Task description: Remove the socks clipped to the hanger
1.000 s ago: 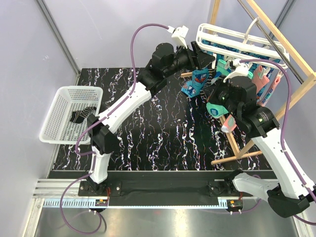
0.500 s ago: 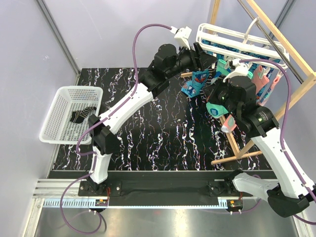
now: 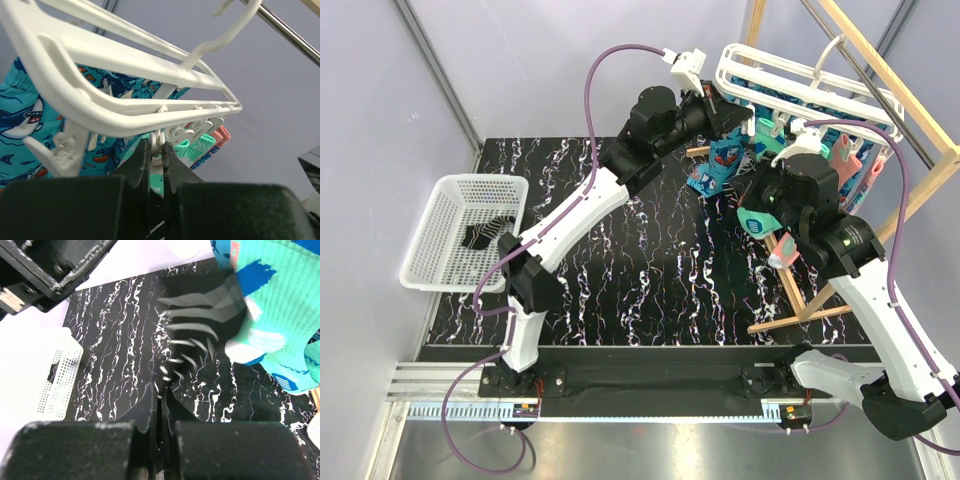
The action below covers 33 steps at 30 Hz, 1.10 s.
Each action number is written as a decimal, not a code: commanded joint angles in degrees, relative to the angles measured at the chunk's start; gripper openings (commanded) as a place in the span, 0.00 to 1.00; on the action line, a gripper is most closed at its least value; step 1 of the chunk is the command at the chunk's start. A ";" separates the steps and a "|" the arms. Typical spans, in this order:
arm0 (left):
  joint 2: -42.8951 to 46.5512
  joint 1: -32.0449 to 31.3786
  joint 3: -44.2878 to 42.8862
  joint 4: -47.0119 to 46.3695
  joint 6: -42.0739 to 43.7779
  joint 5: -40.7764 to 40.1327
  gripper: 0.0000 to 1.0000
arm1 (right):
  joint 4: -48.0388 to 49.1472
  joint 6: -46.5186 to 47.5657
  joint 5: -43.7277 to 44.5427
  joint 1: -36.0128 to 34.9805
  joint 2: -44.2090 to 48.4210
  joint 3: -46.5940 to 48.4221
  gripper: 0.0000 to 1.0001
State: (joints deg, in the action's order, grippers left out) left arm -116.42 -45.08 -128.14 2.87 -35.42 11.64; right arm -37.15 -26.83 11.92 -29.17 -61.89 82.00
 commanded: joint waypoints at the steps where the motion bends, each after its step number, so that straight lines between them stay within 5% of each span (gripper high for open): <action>1: 0.76 -0.10 -2.82 -3.05 0.44 -1.27 0.00 | 1.20 -0.15 -1.38 0.25 0.37 1.06 0.00; 11: 1.46 -0.10 -1.86 -1.47 0.96 -0.21 0.01 | 0.59 -0.15 -1.20 0.25 0.28 0.97 0.00; 12: 2.50 -0.10 0.41 -1.82 0.97 -0.21 0.20 | 0.50 -0.15 -1.11 0.25 0.36 0.89 0.00; 15: 6.20 -0.10 8.04 -4.98 1.05 -0.30 0.49 | -0.29 -0.15 -1.03 0.17 0.80 0.62 0.00; 24: 19.99 1.57 27.13 -4.63 3.60 0.83 0.67 | -1.26 1.96 -2.61 0.17 2.38 1.85 0.10; 33: 37.57 1.84 49.99 -5.94 13.18 9.70 0.71 | 0.93 -1.47 1.44 0.25 4.23 1.67 0.00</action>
State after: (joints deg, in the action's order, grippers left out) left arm -84.23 -42.85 -83.02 1.72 -27.24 15.31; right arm -39.64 -26.24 10.50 -29.17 -59.79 82.11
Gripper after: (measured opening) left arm 0.704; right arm 0.040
